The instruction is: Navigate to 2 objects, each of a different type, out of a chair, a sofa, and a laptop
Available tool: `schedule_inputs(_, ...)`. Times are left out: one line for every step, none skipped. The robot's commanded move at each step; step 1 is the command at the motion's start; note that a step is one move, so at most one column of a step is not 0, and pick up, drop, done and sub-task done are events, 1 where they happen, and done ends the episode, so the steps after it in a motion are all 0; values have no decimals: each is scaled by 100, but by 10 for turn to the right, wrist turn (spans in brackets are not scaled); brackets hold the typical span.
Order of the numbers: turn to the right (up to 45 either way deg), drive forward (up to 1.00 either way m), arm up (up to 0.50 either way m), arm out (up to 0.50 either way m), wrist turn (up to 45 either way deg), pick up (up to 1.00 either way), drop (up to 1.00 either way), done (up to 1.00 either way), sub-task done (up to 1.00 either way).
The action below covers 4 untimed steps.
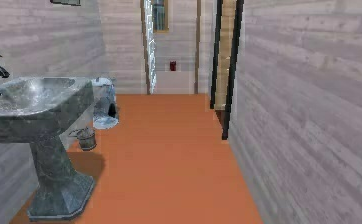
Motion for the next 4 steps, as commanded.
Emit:
schedule_inputs(0,100,0,0,0,0,0,0,0)
schedule_inputs(0,100,0,0,0,0,0,0,0)
schedule_inputs(-60,0,0,0,0,0,0,0,0)
schedule_inputs(0,55,0,0,0,0,0,0,0)
